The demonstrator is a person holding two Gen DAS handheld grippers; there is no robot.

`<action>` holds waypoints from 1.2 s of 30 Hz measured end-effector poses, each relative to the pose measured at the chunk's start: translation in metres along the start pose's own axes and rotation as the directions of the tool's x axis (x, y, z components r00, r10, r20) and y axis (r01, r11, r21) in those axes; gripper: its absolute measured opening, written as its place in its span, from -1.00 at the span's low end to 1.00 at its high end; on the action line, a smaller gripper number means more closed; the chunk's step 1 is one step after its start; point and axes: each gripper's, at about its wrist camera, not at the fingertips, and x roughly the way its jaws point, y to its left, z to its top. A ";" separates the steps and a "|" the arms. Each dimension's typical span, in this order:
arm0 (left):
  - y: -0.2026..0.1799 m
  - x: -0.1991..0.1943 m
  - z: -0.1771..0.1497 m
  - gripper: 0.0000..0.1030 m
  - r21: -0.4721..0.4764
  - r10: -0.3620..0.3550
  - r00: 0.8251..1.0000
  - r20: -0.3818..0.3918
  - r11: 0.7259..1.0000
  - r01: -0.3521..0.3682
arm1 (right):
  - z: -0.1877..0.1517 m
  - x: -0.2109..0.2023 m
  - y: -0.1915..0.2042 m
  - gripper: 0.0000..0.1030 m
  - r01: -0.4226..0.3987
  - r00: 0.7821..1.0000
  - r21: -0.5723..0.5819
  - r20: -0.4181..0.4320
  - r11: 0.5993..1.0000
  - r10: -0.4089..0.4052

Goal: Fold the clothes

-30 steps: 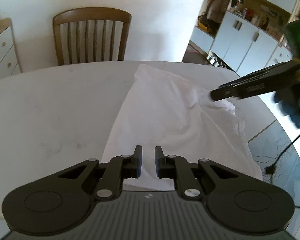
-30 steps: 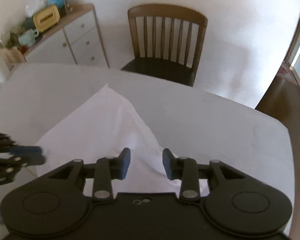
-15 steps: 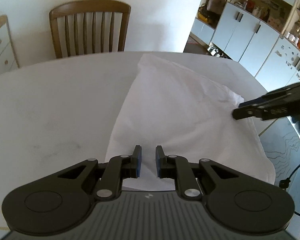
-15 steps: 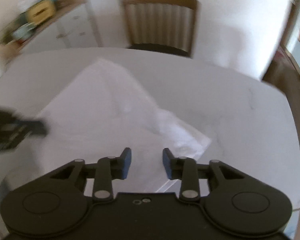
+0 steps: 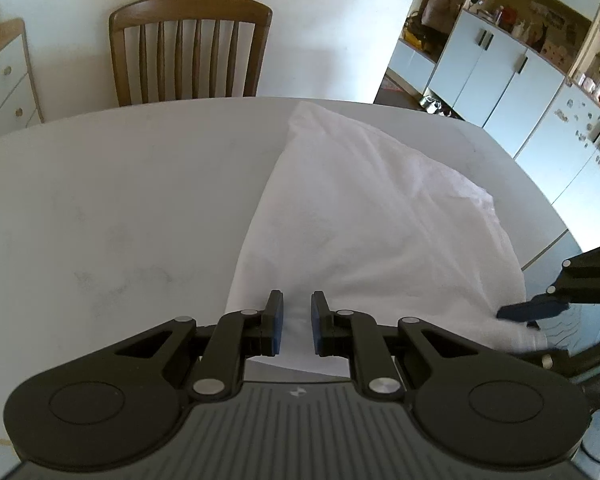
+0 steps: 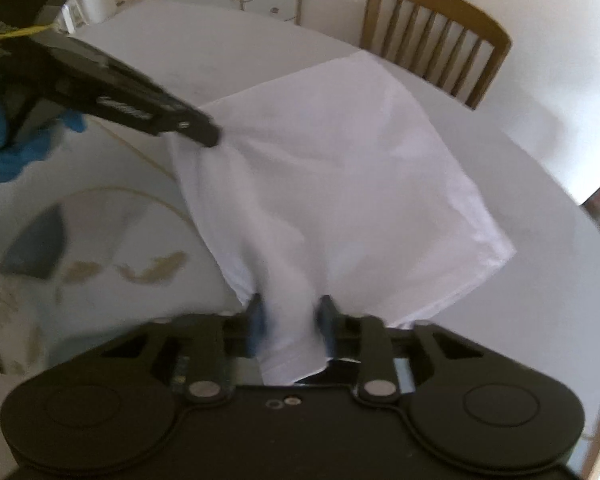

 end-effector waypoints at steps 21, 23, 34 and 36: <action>-0.031 0.002 -0.005 -0.75 -0.026 -0.005 1.000 -0.004 1.000 0.005 | 0.005 -0.020 -0.071 1.00 -0.147 0.987 0.348 0.117 0.926 0.113; -0.030 0.002 -0.005 -0.75 -0.024 -0.012 1.000 -0.005 1.000 0.012 | -0.005 -0.012 -0.064 1.00 -0.098 0.995 0.311 0.058 0.945 0.084; -0.035 -0.005 0.002 -0.74 -0.023 0.012 1.000 -0.024 1.000 -0.012 | -0.023 -0.034 -0.066 1.00 -0.054 0.992 0.369 0.126 0.928 0.008; -0.044 -0.011 0.003 -0.74 -0.018 0.030 0.999 -0.024 0.999 -0.031 | -0.021 -0.043 -0.063 1.00 -0.057 0.986 0.377 0.166 0.924 -0.007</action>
